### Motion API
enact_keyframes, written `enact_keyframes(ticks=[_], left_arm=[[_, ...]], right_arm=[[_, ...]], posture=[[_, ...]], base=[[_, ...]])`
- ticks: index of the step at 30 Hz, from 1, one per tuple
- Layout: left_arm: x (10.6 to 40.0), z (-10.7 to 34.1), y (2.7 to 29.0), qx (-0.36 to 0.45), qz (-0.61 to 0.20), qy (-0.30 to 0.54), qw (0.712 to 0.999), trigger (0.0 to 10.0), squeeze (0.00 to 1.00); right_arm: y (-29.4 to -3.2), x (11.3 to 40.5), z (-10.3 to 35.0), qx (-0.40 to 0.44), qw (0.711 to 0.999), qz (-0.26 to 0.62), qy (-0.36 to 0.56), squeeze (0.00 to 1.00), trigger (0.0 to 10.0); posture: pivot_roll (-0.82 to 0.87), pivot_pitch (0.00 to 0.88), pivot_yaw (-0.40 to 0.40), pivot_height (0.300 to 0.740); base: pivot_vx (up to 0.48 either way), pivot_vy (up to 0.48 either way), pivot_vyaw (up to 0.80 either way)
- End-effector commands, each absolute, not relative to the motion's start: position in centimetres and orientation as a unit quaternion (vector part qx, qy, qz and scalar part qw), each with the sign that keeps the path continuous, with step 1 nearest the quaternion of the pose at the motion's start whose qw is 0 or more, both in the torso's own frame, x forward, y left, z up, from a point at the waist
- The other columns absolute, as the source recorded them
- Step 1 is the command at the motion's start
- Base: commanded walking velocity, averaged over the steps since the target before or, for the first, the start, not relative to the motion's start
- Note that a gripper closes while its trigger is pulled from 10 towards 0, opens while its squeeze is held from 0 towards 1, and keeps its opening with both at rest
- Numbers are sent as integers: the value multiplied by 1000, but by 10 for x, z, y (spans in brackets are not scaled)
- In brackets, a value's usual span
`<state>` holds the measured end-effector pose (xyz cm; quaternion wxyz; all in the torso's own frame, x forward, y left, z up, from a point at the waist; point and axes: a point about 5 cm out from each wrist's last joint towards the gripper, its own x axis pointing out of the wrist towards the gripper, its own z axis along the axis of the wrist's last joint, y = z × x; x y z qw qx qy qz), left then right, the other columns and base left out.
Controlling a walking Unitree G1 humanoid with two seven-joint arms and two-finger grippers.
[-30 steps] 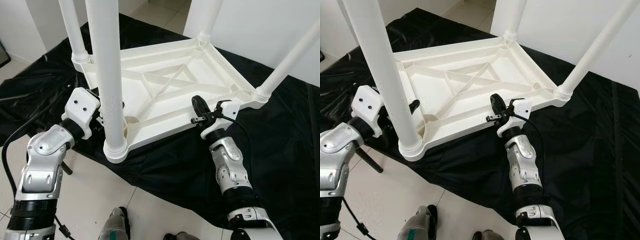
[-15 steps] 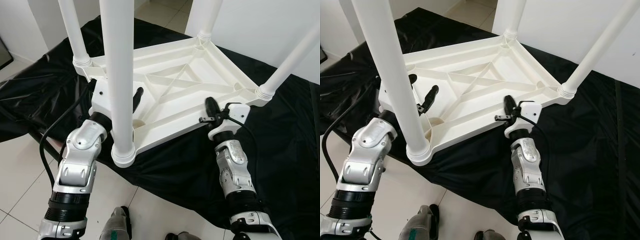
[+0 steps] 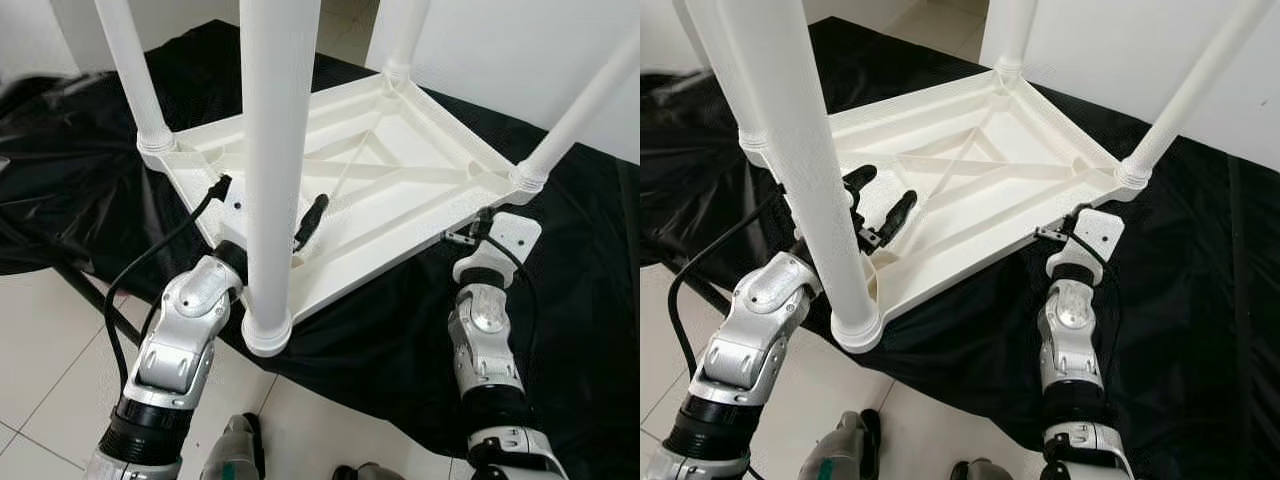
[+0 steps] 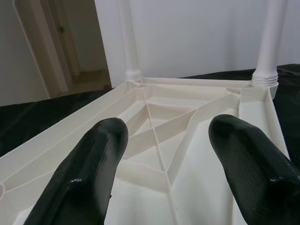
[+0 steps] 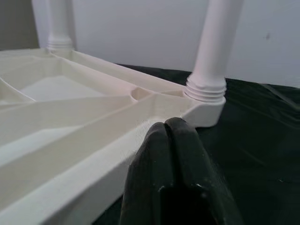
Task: Building children table
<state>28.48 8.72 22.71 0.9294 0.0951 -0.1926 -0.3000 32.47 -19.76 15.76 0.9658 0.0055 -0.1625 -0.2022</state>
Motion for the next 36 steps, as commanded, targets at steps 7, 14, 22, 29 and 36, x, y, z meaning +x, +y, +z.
enact_keyframes(ticks=[7, 14, 22, 29, 36], left_arm=[[276, 226, 63, 103, -405, -189, 889, 10000, 0], [273, 229, 58, 101, -413, -195, 884, 10000, 0], [272, 237, 52, 94, -417, -202, 881, 10000, 0], [270, 240, 49, 93, -420, -207, 878, 10000, 0], [267, 241, 46, 91, -425, -208, 876, 10000, 0]], right_arm=[[-210, 330, 127, 7, 954, -295, -56, 0, 10000], [-209, 352, 126, 14, 960, -278, -12, 0, 10000], [-189, 381, 145, 58, 980, -190, 0, 0, 10000], [-180, 391, 161, 73, 987, -142, -15, 0, 10000], [-178, 399, 170, 79, 992, -94, -6, 0, 10000]], posture=[[170, 172, -48, 740], [170, 184, -49, 740], [185, 197, -53, 740], [193, 204, -54, 740], [192, 208, -55, 740]], base=[[0, 0, 0], [0, 0, 0], [0, 0, 0], [0, 0, 0], [0, 0, 0]])
